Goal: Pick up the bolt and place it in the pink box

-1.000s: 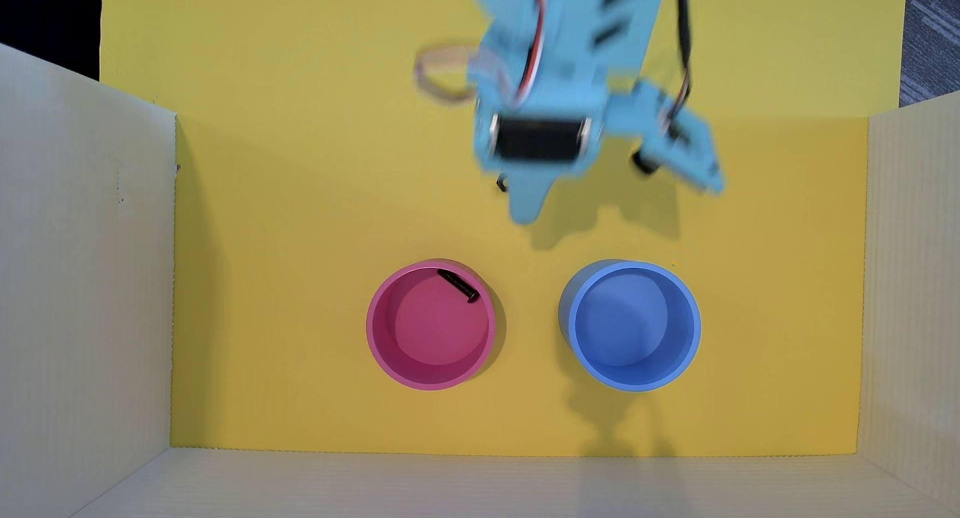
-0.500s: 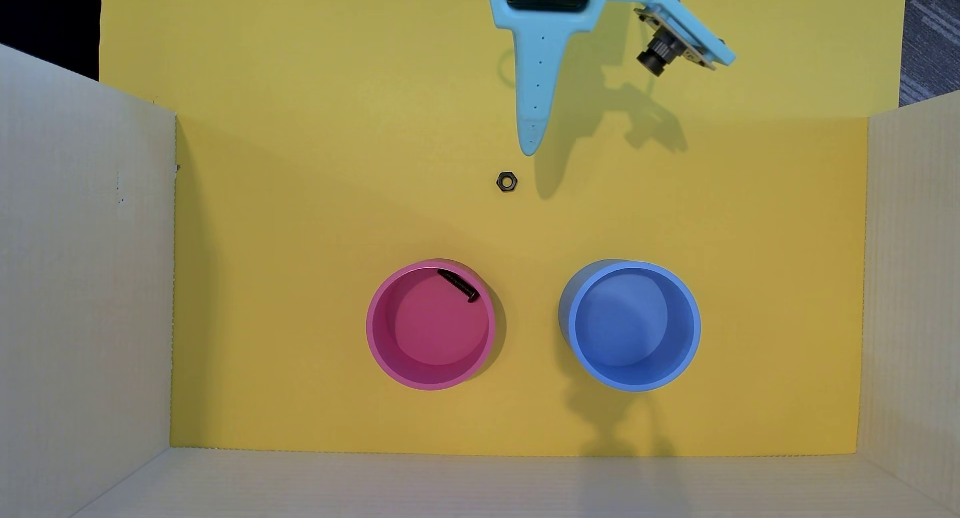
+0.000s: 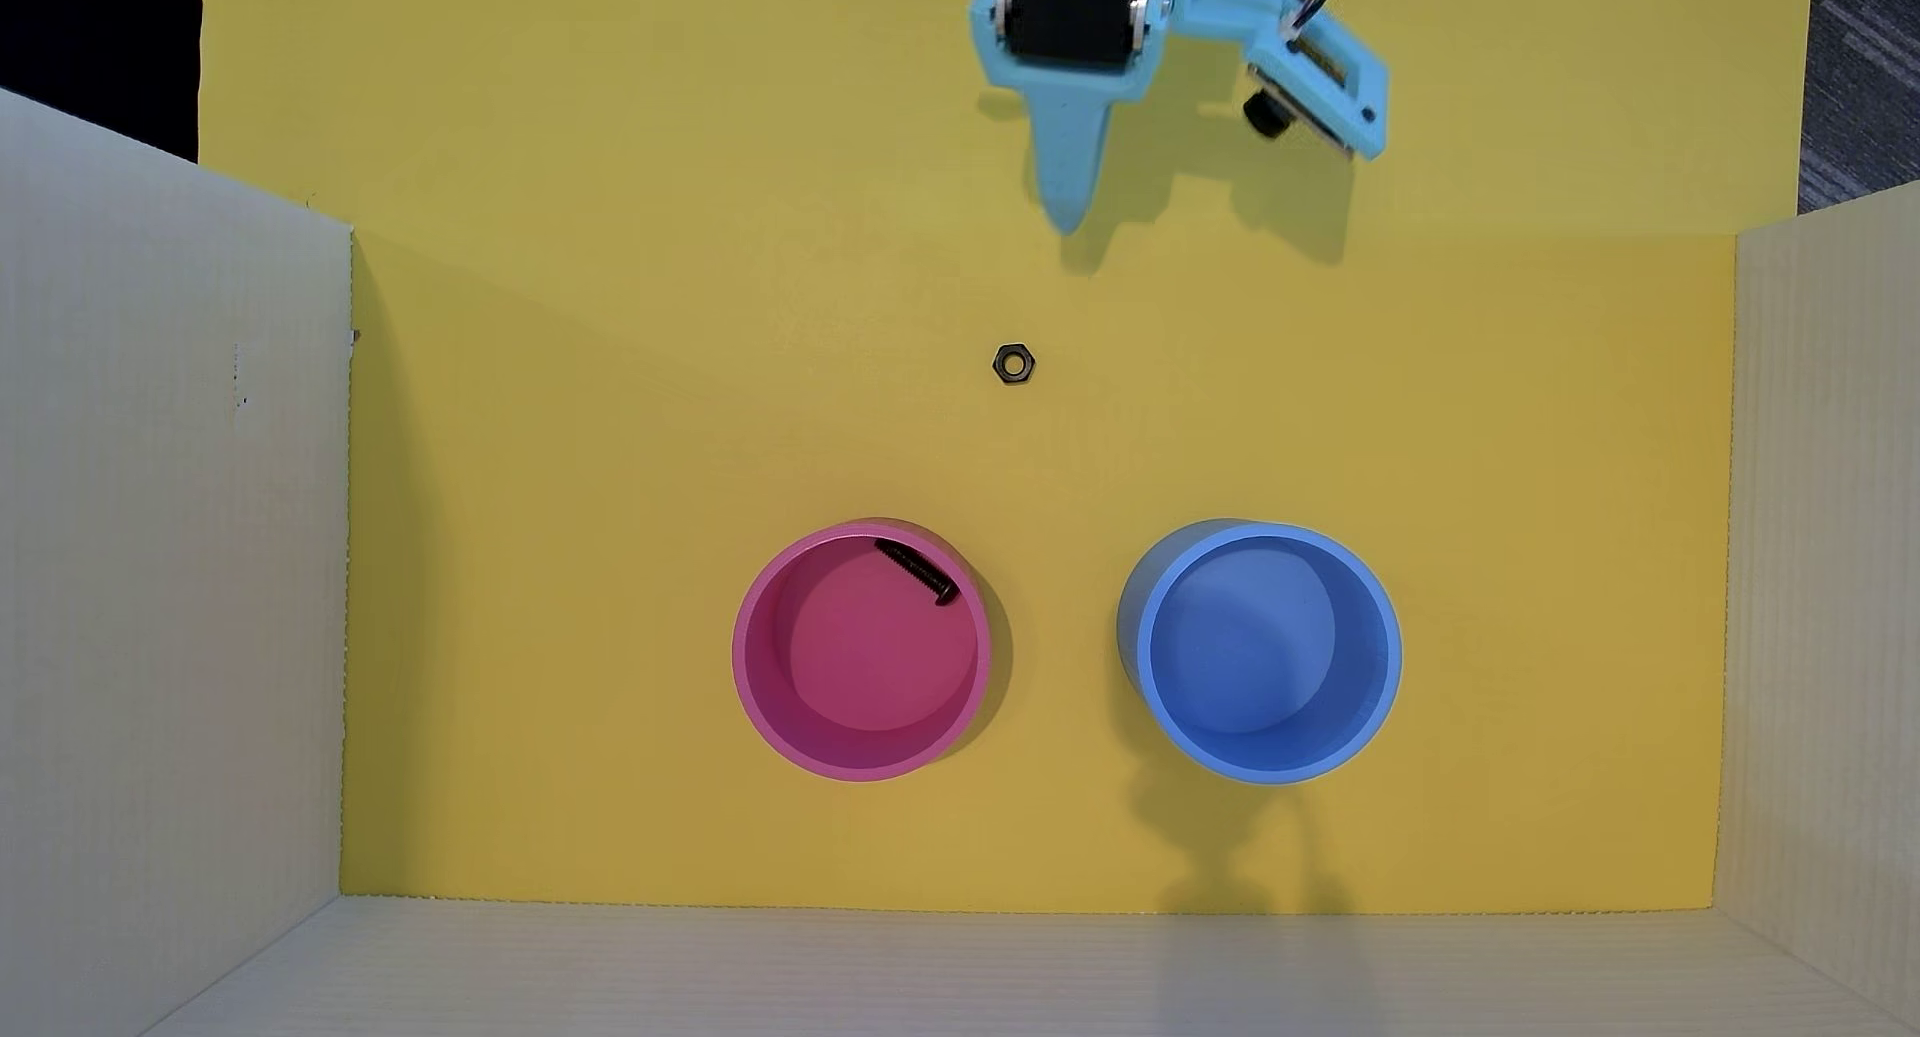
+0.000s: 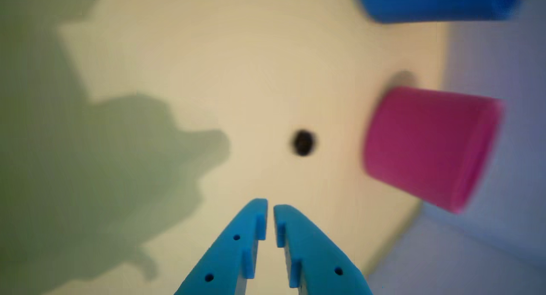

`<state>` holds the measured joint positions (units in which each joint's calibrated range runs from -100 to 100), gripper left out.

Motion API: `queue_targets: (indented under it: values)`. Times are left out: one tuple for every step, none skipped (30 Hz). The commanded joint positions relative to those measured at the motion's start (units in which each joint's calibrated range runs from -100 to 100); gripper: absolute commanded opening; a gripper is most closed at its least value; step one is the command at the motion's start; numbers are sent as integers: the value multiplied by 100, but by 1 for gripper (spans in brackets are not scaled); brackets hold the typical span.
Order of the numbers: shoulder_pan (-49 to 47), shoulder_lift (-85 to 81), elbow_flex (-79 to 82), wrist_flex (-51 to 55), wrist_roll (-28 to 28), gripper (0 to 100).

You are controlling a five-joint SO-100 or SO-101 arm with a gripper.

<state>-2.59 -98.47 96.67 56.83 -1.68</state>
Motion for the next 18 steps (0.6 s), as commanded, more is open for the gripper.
queue_targets:
  values:
    - [-212, -26, -38, 250, -22, 1]
    - [-219, -26, -38, 250, -22, 1]
    - [-219, -26, -38, 250, -22, 1]
    - [-205, -26, -38, 250, -22, 1]
    - [-205, -26, -38, 250, -22, 1]
    - [-197, -26, -38, 250, -22, 1]
    - [-183, -26, -38, 250, -22, 1]
    - [-153, -26, -38, 250, -16, 1]
    - [-153, -26, -38, 233, -16, 2]
    - [-153, -26, -28, 224, -16, 2]
    - [-153, -26, -28, 224, -16, 2]
    - [-153, -26, -28, 224, -11, 2]
    - [-153, -26, -28, 224, -11, 2]
    - [-153, -26, -28, 224, -6, 2]
    - [-153, -26, -28, 224, -6, 2]
    - [-153, -26, -28, 224, -6, 2]
    - [-153, -26, -28, 224, -11, 2]
    - [-153, -26, -28, 224, -11, 2]
